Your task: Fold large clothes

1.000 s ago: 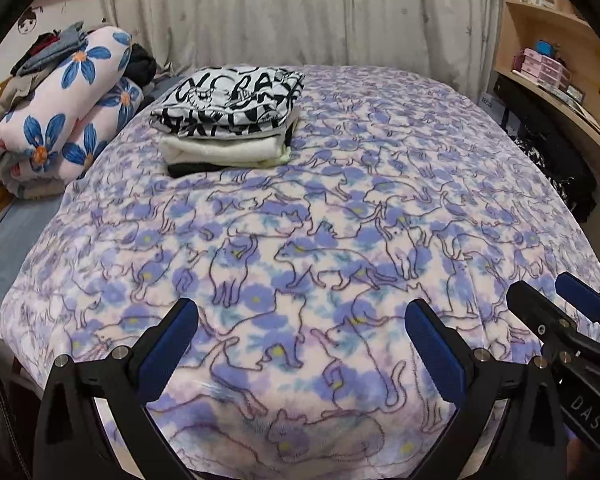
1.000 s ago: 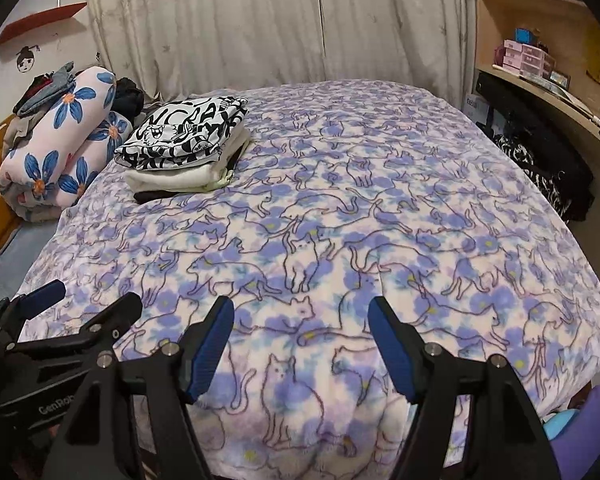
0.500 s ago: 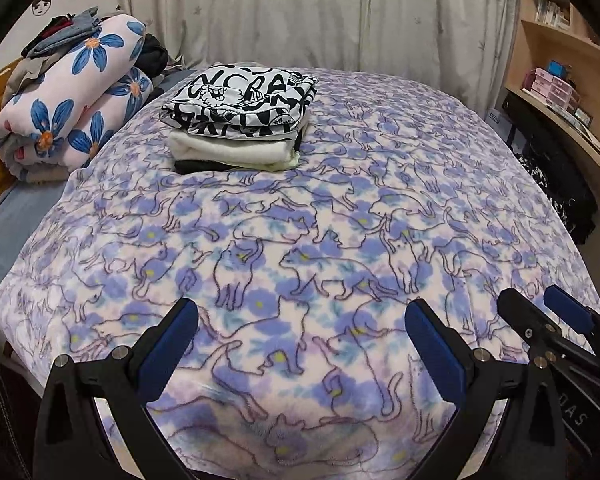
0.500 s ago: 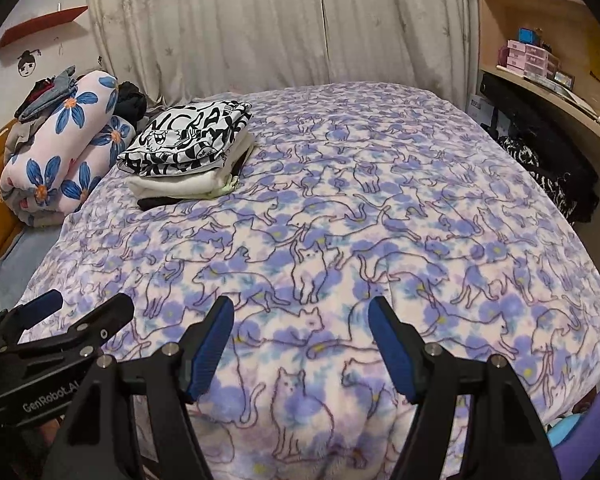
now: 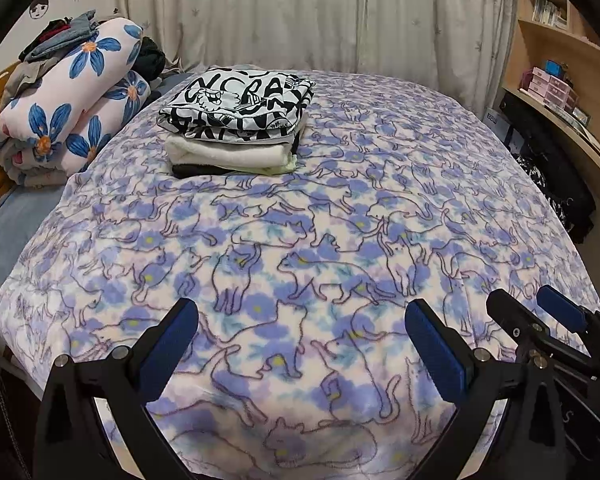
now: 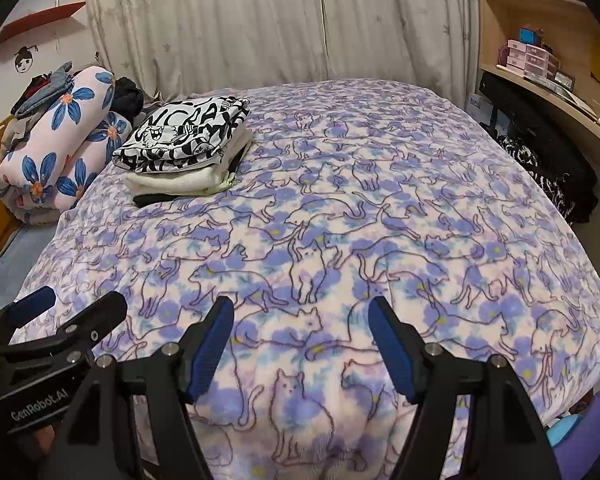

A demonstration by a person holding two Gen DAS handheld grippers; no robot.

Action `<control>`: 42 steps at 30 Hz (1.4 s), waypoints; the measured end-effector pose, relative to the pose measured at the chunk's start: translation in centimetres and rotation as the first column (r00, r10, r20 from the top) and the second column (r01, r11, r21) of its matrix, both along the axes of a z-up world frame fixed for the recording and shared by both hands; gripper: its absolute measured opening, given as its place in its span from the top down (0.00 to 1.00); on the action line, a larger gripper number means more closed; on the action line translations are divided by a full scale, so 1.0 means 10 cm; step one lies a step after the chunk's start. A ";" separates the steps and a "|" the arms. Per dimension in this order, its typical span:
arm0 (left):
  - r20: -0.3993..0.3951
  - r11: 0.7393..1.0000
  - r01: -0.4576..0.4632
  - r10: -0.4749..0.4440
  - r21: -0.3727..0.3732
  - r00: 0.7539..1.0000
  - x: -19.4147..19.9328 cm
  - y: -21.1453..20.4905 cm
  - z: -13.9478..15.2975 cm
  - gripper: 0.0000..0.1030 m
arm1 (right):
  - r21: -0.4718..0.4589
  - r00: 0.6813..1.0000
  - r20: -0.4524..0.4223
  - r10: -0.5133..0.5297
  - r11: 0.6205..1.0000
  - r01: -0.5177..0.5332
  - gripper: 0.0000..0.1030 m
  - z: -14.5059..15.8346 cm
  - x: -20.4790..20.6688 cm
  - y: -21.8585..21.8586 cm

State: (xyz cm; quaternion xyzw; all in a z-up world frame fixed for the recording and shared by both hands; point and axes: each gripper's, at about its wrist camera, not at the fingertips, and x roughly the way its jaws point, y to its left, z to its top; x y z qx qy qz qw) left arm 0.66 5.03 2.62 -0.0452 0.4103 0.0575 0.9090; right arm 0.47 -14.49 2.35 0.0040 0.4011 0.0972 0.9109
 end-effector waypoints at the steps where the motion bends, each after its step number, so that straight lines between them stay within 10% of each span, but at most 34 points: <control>1: -0.002 1.000 -0.002 0.002 -0.002 1.000 0.00 0.00 0.00 0.01 | 0.000 1.000 0.002 -0.001 1.000 0.001 0.32 0.01 0.00 0.00; 42: -0.016 1.000 -0.007 0.007 0.003 1.000 0.07 0.04 -0.04 0.01 | 0.007 1.000 -0.015 0.011 1.000 -0.011 0.32 -0.04 0.07 0.00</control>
